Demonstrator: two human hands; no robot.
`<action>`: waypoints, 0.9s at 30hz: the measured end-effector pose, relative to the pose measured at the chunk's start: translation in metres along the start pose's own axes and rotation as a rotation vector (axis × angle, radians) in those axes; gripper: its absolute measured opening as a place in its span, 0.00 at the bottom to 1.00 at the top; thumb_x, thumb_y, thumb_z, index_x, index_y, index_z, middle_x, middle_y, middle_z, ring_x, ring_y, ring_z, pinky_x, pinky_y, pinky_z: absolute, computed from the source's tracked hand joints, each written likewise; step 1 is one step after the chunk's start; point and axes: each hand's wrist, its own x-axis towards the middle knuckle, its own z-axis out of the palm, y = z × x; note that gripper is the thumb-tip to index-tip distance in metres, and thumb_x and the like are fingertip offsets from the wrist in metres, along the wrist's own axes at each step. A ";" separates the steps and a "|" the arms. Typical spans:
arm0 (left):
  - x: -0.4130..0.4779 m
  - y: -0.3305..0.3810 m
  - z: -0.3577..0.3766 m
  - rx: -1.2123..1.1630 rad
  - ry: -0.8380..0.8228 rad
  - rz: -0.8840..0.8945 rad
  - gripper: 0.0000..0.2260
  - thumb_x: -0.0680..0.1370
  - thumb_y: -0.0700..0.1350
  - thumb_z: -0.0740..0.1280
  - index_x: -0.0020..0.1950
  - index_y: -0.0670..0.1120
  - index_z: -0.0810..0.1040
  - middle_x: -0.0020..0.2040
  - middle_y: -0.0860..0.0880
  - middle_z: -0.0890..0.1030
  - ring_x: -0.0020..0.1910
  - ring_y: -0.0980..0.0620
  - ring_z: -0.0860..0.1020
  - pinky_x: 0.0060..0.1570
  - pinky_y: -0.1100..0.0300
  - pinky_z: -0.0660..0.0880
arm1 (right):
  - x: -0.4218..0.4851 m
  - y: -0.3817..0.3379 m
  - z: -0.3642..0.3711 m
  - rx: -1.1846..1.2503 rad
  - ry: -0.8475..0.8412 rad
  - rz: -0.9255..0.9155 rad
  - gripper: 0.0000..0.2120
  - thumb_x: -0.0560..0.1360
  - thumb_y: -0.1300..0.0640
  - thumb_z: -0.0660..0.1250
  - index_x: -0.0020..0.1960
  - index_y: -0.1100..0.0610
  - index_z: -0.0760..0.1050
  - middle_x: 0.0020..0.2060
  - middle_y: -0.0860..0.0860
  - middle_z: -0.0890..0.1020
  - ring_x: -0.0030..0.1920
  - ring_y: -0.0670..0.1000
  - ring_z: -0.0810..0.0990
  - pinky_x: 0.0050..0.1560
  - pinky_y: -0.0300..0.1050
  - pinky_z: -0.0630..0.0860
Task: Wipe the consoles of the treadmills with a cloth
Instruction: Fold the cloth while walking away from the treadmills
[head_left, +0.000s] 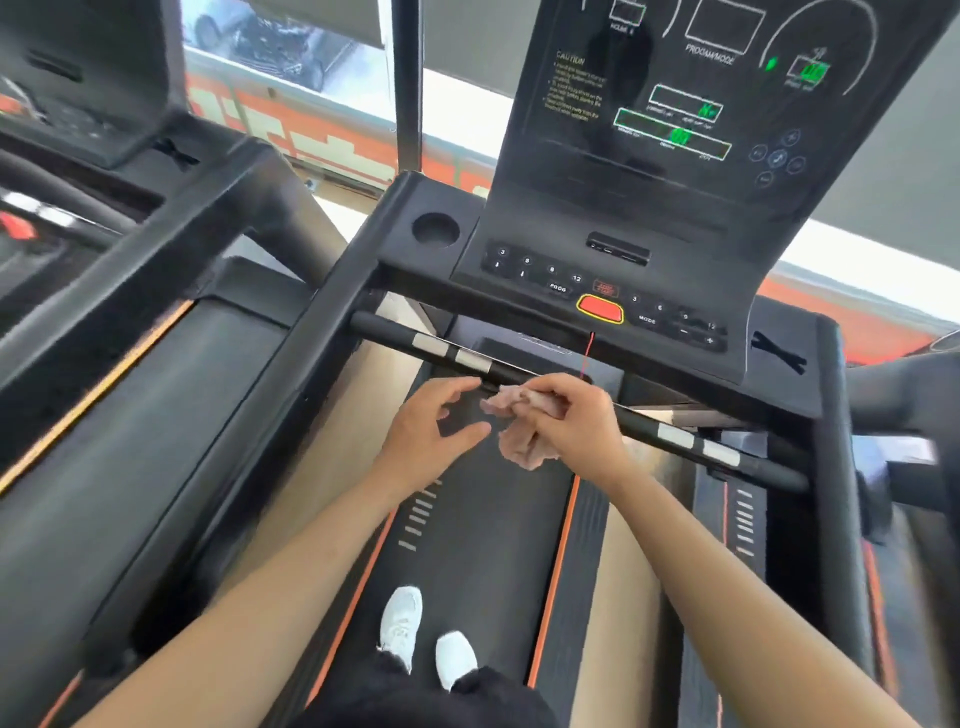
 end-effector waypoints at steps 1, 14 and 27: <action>-0.012 0.004 -0.003 -0.007 0.005 -0.012 0.23 0.75 0.48 0.76 0.66 0.64 0.75 0.64 0.59 0.78 0.63 0.62 0.76 0.61 0.68 0.73 | -0.009 -0.001 0.003 0.015 -0.028 -0.020 0.06 0.75 0.62 0.75 0.50 0.54 0.83 0.43 0.45 0.86 0.42 0.39 0.84 0.45 0.31 0.77; -0.230 0.015 -0.025 -0.047 0.442 -0.429 0.01 0.78 0.43 0.74 0.47 0.47 0.85 0.45 0.48 0.86 0.47 0.45 0.83 0.53 0.46 0.79 | -0.112 -0.007 0.100 0.247 -0.612 -0.026 0.07 0.81 0.59 0.68 0.47 0.55 0.85 0.40 0.49 0.87 0.41 0.46 0.83 0.44 0.45 0.79; -0.490 0.015 -0.042 -0.257 1.157 -0.614 0.09 0.80 0.36 0.70 0.43 0.47 0.82 0.37 0.53 0.82 0.38 0.55 0.77 0.41 0.62 0.75 | -0.243 -0.052 0.256 -0.140 -1.157 -0.350 0.07 0.79 0.55 0.71 0.54 0.44 0.82 0.44 0.46 0.88 0.44 0.45 0.85 0.50 0.46 0.82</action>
